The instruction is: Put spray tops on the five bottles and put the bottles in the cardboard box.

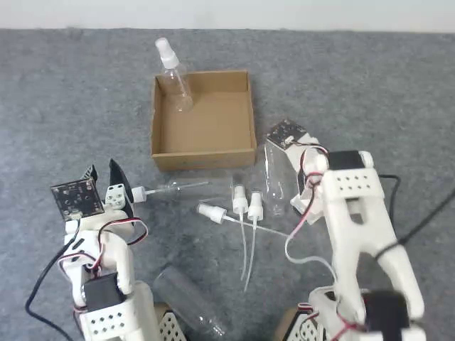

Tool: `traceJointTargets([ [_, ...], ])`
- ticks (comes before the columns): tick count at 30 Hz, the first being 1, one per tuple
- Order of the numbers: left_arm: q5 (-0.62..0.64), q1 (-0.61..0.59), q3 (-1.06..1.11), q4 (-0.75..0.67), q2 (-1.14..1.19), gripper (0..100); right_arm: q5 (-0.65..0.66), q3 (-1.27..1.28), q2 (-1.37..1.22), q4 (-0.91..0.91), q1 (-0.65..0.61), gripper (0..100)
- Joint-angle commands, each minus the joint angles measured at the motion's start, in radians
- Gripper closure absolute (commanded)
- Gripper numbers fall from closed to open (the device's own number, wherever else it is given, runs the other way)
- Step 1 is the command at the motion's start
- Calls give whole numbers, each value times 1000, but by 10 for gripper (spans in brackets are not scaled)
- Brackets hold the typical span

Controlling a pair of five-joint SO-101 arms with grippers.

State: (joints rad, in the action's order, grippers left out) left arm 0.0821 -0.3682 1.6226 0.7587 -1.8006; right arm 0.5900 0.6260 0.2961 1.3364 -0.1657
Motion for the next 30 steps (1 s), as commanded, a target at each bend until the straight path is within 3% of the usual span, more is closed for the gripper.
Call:
traceJointTargets([
  [1,-9,-3,-8,-34,-23,881,-14,-63,-81,-19,10,865],
  [8,-9,-3,-8,-34,-23,881,46,-210,-245,-12,10,856],
  [15,-9,-3,-8,-34,-23,881,-12,-307,-377,48,8,688],
  [22,-9,-3,-8,-34,-23,881,-101,-393,-450,84,12,686],
  [30,-9,-3,-8,-34,-23,881,-115,-394,-513,74,13,725],
])
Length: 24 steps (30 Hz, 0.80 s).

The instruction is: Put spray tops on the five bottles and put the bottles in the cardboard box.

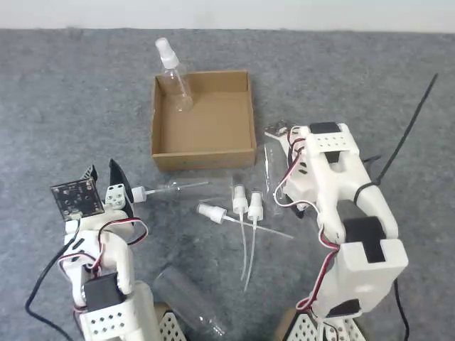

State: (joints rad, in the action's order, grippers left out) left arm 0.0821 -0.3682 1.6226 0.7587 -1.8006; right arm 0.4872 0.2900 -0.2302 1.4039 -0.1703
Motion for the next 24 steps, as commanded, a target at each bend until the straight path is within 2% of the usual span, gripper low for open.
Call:
traceJointTargets([
  [1,-9,-3,-8,-34,-23,881,-12,-58,13,5,18,745],
  [12,-9,-3,-8,-34,-23,881,-6,-60,19,31,28,876],
  [17,-9,-3,-8,-34,-23,881,-5,-57,97,33,51,886],
  [24,-9,-3,-8,-34,-23,881,-9,-54,280,151,45,886],
])
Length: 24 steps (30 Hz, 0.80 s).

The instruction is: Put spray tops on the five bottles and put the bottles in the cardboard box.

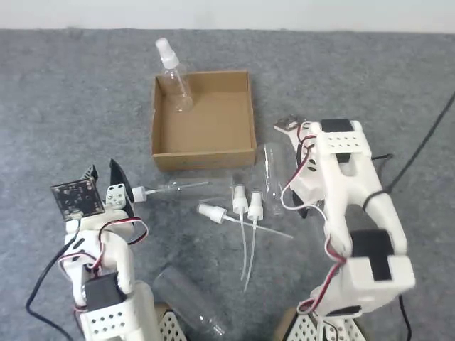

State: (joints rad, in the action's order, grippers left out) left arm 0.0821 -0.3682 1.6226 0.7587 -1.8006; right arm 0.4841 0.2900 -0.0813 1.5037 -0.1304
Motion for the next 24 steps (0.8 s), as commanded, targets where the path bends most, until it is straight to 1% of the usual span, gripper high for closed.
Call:
traceJointTargets([
  [1,-9,-3,-8,-34,-23,881,-9,-54,159,61,5,886],
  [13,-9,-3,-7,-34,-23,881,-11,-54,392,186,5,887],
  [18,-9,-3,-7,-34,-23,881,-12,-52,492,202,5,887],
  [24,-9,-3,-7,-34,-23,881,-91,-52,602,199,4,887],
])
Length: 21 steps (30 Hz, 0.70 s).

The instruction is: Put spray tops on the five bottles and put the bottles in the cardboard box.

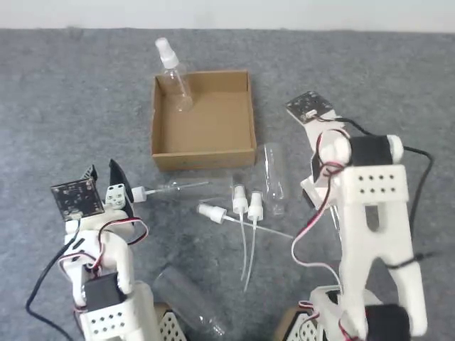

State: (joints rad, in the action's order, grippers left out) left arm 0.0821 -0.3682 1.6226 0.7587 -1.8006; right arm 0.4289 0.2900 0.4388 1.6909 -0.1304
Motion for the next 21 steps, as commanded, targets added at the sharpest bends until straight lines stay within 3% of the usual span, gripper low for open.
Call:
traceJointTargets([
  [1,-9,-3,-7,-34,-23,881,-35,-52,94,10,1,887],
  [11,-9,-3,-7,-34,-23,881,-140,89,225,-65,-137,887],
  [21,-9,-3,-7,-34,-23,881,-227,258,440,-239,-147,887],
])
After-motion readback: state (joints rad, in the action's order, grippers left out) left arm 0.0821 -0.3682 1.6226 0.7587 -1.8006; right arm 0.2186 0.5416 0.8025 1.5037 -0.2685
